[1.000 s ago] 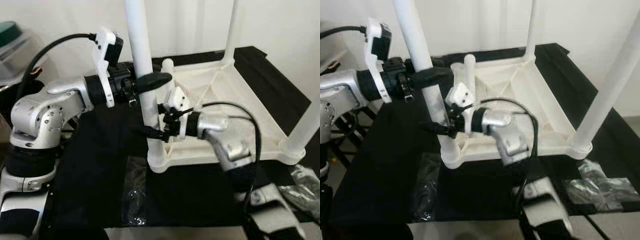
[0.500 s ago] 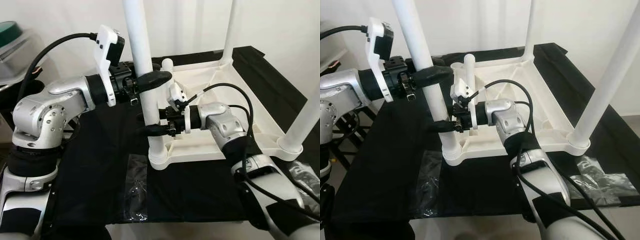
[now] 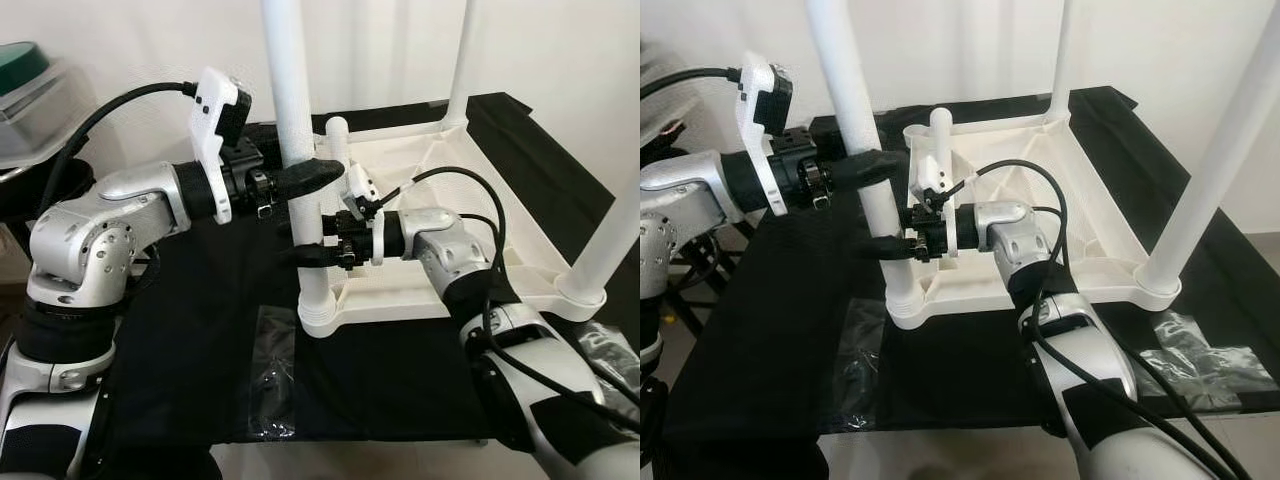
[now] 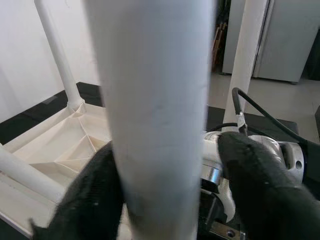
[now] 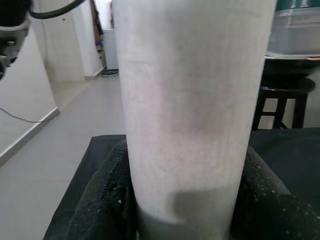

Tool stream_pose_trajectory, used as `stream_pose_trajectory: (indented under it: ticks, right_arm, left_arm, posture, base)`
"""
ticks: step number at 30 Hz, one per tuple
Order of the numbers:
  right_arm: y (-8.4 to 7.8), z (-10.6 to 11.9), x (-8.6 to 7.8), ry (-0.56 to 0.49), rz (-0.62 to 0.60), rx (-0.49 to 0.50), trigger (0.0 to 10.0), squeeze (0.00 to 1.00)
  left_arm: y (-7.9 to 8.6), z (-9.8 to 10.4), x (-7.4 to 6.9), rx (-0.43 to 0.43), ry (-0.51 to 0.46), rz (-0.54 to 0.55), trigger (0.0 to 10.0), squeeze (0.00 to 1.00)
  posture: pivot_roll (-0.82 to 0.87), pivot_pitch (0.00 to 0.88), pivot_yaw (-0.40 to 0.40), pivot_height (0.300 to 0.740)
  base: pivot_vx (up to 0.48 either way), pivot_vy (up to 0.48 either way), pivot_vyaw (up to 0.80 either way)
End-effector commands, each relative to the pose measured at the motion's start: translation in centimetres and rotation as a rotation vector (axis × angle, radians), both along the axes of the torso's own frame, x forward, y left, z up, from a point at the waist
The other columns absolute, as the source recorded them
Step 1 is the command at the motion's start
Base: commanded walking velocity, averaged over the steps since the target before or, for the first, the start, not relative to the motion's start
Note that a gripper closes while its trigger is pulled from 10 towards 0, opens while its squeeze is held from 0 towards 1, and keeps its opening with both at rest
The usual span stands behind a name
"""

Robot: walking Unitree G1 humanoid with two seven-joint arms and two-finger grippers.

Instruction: Building children table

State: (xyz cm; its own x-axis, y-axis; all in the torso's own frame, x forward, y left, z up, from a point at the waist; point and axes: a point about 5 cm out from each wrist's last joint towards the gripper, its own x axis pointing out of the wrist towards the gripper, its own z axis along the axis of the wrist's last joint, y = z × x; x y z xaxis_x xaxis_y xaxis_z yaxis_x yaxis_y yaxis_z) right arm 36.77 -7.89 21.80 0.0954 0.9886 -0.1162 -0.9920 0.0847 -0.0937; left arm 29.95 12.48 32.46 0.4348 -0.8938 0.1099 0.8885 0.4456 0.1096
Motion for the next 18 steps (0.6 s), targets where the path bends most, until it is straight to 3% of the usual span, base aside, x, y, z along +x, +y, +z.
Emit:
stream_pose_trajectory:
  ticks: [1, 2, 3, 4, 6, 7, 9, 10, 12, 18]
  right_arm:
    - [0.0, -3.4, 0.0, 0.103, -0.359, 0.018, 0.0, 0.0]
    - [0.0, -3.4, 0.0, 0.103, -0.359, 0.018, 0.0, 0.0]
    - [0.3, -4.5, -0.4, 0.147, -0.504, 0.036, 0.0, 0.0]
    - [1.0, -7.1, -2.4, 0.19, -0.84, 0.049, 0.0, 0.0]
    - [1.0, -7.1, -2.4, 0.19, -0.84, 0.049, 0.0, 0.0]
    - [1.6, -9.7, -5.8, 0.269, -0.989, 0.01, 0.0, 0.0]
    - [1.6, -9.7, -5.8, 0.269, -0.989, 0.01, 0.0, 0.0]
    - [2.0, -10.2, -7.0, 0.266, -1.024, -0.005, 0.0, 0.0]
    - [2.3, -10.0, -6.4, 0.205, -0.965, -0.023, 0.0, 0.0]
    - [2.1, -9.4, -5.3, 0.176, -0.96, -0.014, 0.0, 0.0]
  left_arm:
    - [2.4, 0.1, -1.1, -0.04, 0.006, 0.05, 10.0, 1.0]
    - [2.4, 0.1, -1.1, -0.04, 0.006, 0.05, 10.0, 1.0]
    - [3.6, 0.1, -1.3, -0.062, 0.019, 0.101, 10.0, 1.0]
    - [5.6, -0.6, -1.6, -0.083, 0.036, 0.18, 10.0, 1.0]
    - [5.6, -0.6, -1.6, -0.083, 0.036, 0.18, 10.0, 1.0]
    - [7.5, -2.1, -2.0, -0.093, 0.08, 0.263, 10.0, 1.0]
    - [7.5, -2.1, -2.0, -0.093, 0.08, 0.263, 10.0, 1.0]
    - [8.8, -4.0, -2.7, -0.097, 0.131, 0.312, 10.0, 1.0]
    - [9.7, -6.2, -3.8, -0.119, 0.189, 0.364, 10.0, 1.0]
    - [9.8, -6.9, -4.4, -0.146, 0.197, 0.385, 10.0, 1.0]
  posture:
    - [-0.01, 0.05, 0.059, 0.74]
    - [-0.01, 0.05, 0.059, 0.74]
    - [-0.01, 0.05, 0.059, 0.74]
    - [0.0, 0.068, 0.066, 0.74]
    - [0.0, 0.068, 0.066, 0.74]
    - [0.01, 0.091, 0.086, 0.74]
    - [0.01, 0.091, 0.086, 0.74]
    - [-0.02, 0.057, 0.095, 0.74]
    - [0.02, 0.048, 0.061, 0.74]
    - [0.03, 0.047, 0.063, 0.74]
  base:
    - [0.0, 0.0, 0.0]
    - [0.0, 0.0, 0.0]
    - [0.0, 0.0, 0.0]
    - [0.0, 0.0, 0.0]
    - [0.0, 0.0, 0.0]
    - [0.0, 0.0, 0.0]
    - [0.0, 0.0, 0.0]
    - [0.0, 0.0, 0.0]
    - [0.0, 0.0, 0.0]
    - [0.0, 0.0, 0.0]
